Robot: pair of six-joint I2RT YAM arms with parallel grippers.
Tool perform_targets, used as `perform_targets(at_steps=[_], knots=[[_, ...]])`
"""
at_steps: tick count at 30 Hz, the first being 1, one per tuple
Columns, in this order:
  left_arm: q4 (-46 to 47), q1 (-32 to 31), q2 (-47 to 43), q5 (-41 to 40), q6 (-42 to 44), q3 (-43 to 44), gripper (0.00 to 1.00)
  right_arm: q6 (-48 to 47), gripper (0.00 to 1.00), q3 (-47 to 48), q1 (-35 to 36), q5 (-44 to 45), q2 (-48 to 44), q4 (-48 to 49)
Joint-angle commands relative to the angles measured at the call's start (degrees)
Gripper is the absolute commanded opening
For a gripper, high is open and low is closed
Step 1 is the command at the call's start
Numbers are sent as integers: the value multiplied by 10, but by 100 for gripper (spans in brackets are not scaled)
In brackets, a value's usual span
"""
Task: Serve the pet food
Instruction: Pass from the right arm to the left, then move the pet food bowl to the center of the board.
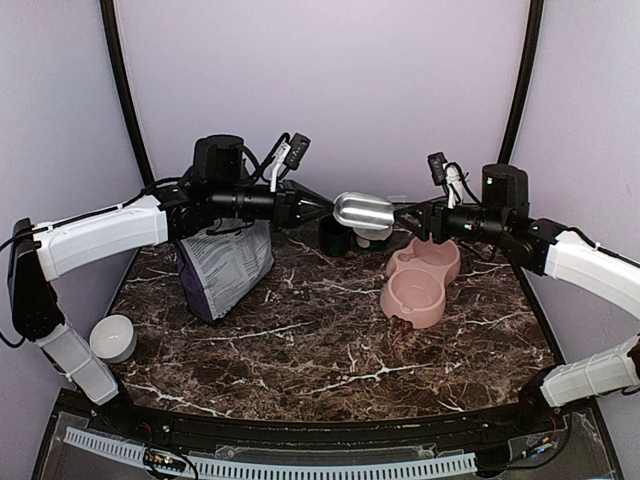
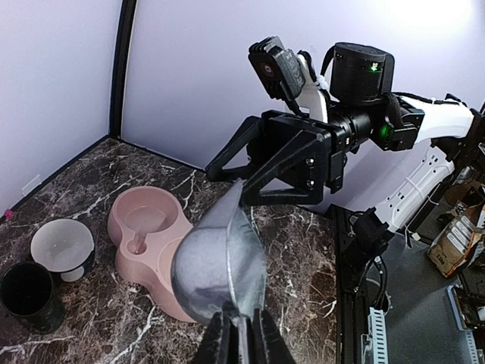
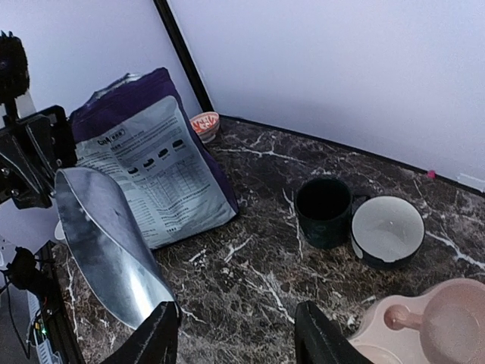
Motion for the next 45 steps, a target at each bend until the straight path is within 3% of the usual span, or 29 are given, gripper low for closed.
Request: perform_targets(at_steps=[1, 20, 24, 31, 37, 45], knots=[[-2, 3, -25, -8, 16, -7, 0, -8, 54, -13, -2, 57, -6, -32], [-33, 4, -38, -40, 39, -11, 0, 18, 61, -13, -8, 201, 35, -153], [-36, 5, -41, -47, 42, -13, 0, 38, 67, -11, -16, 230, 47, -180], [-37, 7, -43, -51, 45, -12, 0, 153, 72, -18, -80, 232, 77, -214], [-37, 8, -44, -51, 47, -14, 0, 255, 72, -19, -82, 265, 121, -234], [-35, 9, -55, -52, 46, -27, 0, 259, 67, -2, -82, 280, 183, -229]])
